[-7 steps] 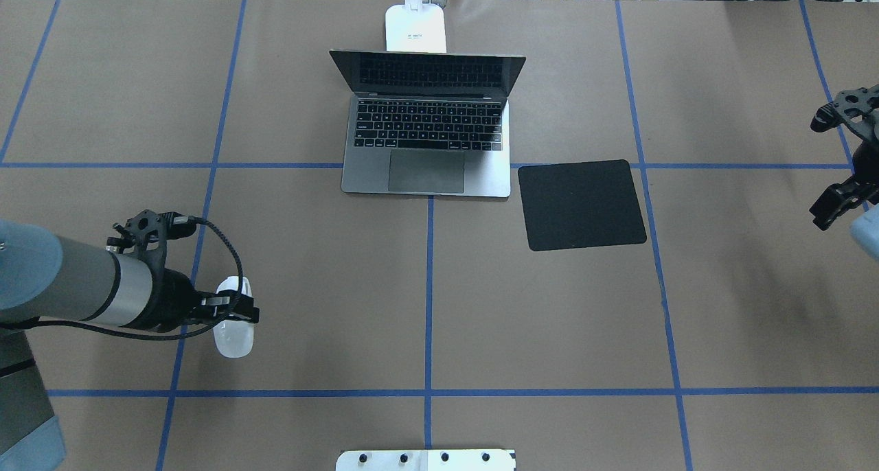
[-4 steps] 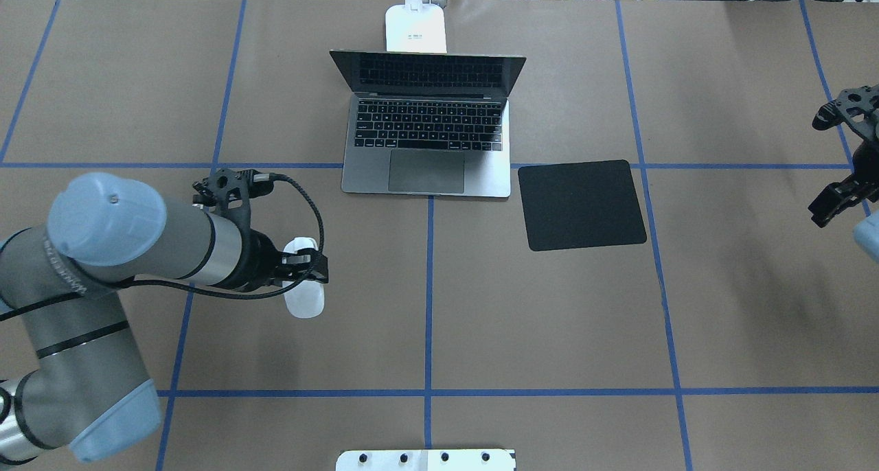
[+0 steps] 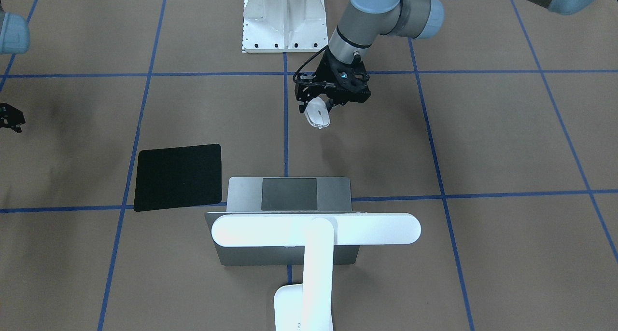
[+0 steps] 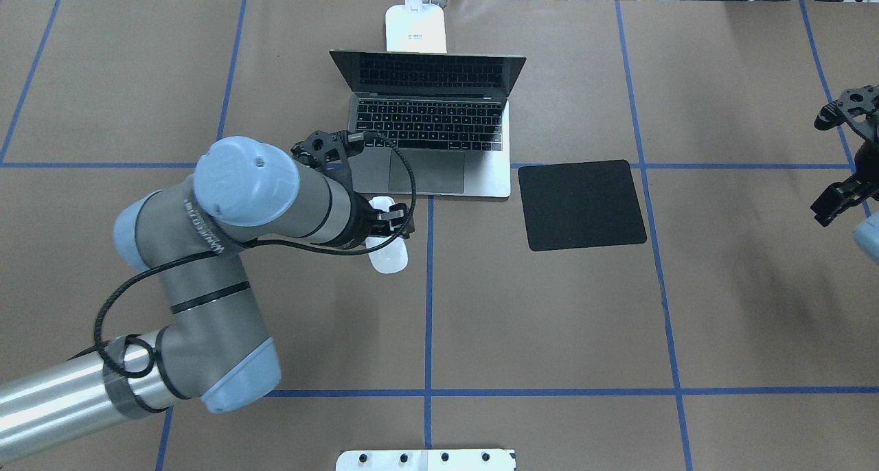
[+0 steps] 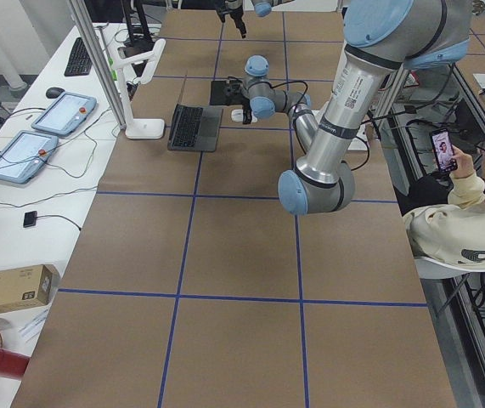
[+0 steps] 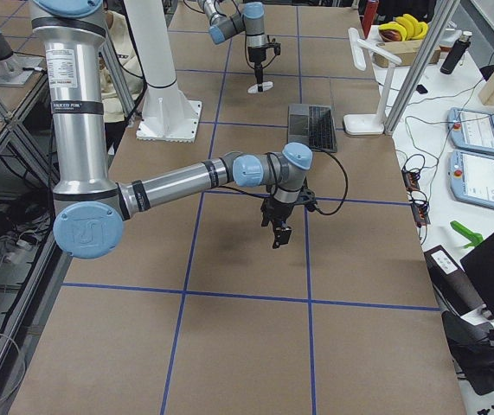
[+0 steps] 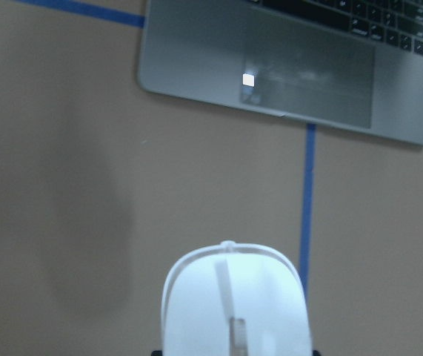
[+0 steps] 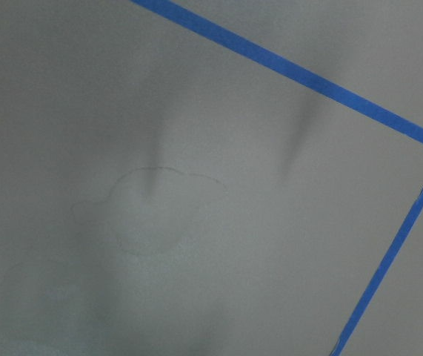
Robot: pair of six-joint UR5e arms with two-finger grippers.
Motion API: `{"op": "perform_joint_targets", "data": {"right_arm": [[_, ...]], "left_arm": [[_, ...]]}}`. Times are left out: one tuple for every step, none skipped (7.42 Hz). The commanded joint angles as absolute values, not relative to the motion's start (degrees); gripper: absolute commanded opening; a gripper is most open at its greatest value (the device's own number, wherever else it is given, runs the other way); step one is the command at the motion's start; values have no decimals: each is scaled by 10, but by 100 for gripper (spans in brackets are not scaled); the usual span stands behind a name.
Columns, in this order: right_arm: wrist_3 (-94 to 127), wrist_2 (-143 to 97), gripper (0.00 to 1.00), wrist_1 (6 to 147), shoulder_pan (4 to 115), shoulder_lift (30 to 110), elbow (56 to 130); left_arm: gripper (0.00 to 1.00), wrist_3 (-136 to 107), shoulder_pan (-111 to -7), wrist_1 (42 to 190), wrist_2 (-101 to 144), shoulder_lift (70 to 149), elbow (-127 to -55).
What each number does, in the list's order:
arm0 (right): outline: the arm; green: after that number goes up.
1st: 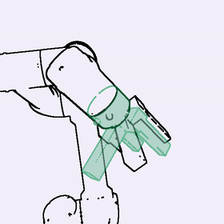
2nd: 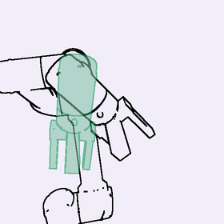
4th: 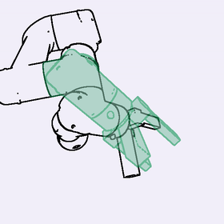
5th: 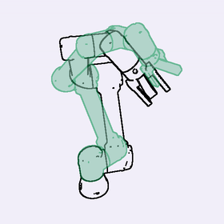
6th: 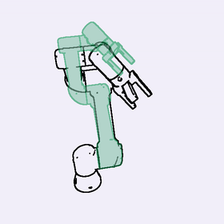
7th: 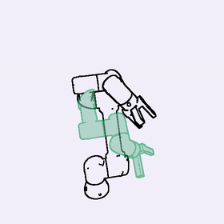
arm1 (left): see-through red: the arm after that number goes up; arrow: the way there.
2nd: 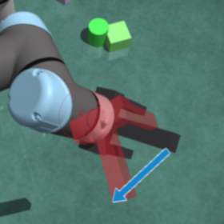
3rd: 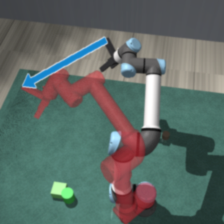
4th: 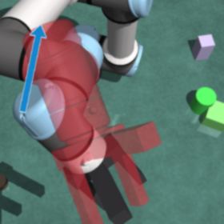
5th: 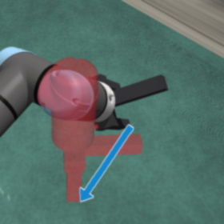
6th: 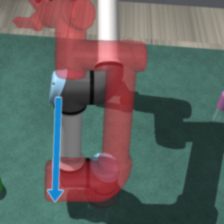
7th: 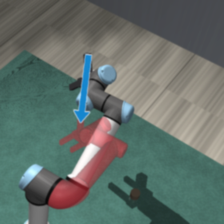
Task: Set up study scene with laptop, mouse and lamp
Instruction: 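Carry the white mouse with the left gripper toward the mouse pad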
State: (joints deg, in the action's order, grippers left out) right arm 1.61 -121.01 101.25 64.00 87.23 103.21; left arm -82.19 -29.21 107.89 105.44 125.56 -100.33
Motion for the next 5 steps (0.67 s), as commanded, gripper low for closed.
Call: {"op": "perform_joint_targets", "data": {"right_arm": [[18,-1209,100,1013,640,872,1030],[19,-1211,100,1013,640,870,1031],[20,-1212,100,1013,640,868,1031],[19,-1214,100,1013,640,868,1031],[21,-1215,100,1013,640,867,1034]], "left_arm": [[6,-840,-290,1079,1020,1332,-933],[6,-855,-288,1080,1003,1357,-907],[6,-857,-287,1080,981,1390,-870],[6,-869,-282,1081,966,1427,-834],[6,-881,-265,1082,938,1461,-801]]}}
